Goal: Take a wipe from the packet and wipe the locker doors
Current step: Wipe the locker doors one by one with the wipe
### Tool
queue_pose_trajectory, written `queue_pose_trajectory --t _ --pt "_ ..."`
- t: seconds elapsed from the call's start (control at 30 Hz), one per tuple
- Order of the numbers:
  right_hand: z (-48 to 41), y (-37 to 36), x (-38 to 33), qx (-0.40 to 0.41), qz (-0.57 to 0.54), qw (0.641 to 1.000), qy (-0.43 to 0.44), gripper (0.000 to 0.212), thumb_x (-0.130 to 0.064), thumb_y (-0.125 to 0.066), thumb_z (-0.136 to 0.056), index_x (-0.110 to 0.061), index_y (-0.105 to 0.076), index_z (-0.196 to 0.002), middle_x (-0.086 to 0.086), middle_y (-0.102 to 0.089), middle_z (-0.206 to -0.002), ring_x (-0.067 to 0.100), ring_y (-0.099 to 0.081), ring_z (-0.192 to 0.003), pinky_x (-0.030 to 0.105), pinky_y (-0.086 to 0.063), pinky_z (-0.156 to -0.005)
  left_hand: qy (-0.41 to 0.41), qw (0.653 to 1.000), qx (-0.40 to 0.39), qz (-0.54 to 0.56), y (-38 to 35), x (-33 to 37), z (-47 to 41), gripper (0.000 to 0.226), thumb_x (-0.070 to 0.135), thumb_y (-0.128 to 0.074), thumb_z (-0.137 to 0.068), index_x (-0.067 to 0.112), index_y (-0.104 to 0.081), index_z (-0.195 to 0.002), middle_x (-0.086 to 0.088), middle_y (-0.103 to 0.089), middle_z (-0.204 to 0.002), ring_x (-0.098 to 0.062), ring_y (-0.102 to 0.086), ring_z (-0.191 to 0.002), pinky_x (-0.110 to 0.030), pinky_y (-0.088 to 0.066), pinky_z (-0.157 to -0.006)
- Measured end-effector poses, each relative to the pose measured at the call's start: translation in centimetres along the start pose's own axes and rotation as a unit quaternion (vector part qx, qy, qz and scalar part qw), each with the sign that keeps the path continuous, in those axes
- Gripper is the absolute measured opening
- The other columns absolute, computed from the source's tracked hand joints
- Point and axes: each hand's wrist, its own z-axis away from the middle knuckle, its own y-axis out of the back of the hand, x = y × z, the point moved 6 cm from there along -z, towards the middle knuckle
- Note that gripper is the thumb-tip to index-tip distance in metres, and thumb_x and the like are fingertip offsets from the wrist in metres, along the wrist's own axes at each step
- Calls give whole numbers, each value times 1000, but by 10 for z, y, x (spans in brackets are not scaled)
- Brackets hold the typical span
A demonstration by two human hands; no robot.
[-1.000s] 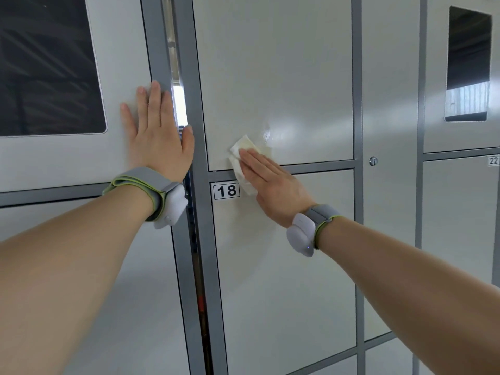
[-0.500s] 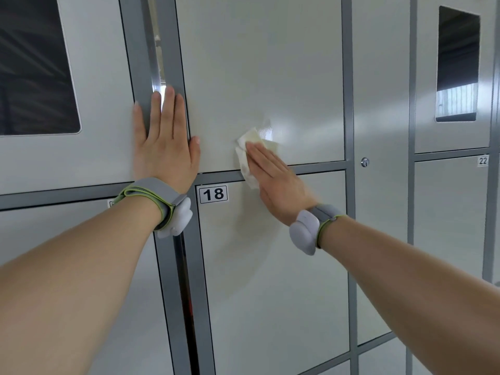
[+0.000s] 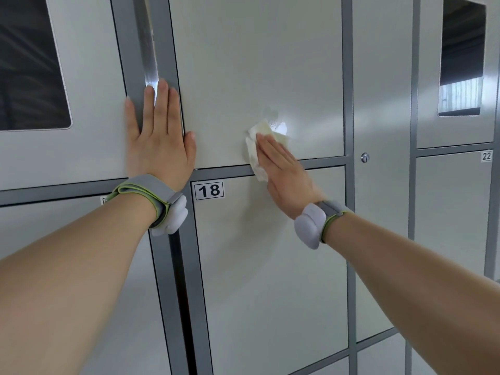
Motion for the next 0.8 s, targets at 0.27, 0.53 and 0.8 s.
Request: queue_pose_trajectory --t 0.27,0.53,0.8 --pt "-17 17 22 -7 -1 999 -53 61 11 -37 -82 4 -29 -143 15 -23 -153 30 -18 -144 35 -16 -118 4 1000 5 8 1 1 0 66 34 -25 -94 -2 -14 -148 -17 -12 -157 -31 -10 -144 -50 1 -116" --pt "7 2 17 10 -23 999 -47 61 -7 -27 -82 1 -33 -143 13 -28 -152 27 -20 -143 36 -14 -117 3 1000 0 8 1 1 0 66 35 -21 -93 -2 -14 -148 -18 -12 -157 -32 -10 -144 -51 0 -116" --pt "1 14 40 -19 16 999 -48 62 5 -36 -81 2 -31 -143 15 -26 -153 31 -21 -143 41 -19 -117 9 1000 2 9 1 1 0 66 35 -23 -94 -2 -13 -148 -17 -12 -157 -31 -9 -145 -51 0 -116"
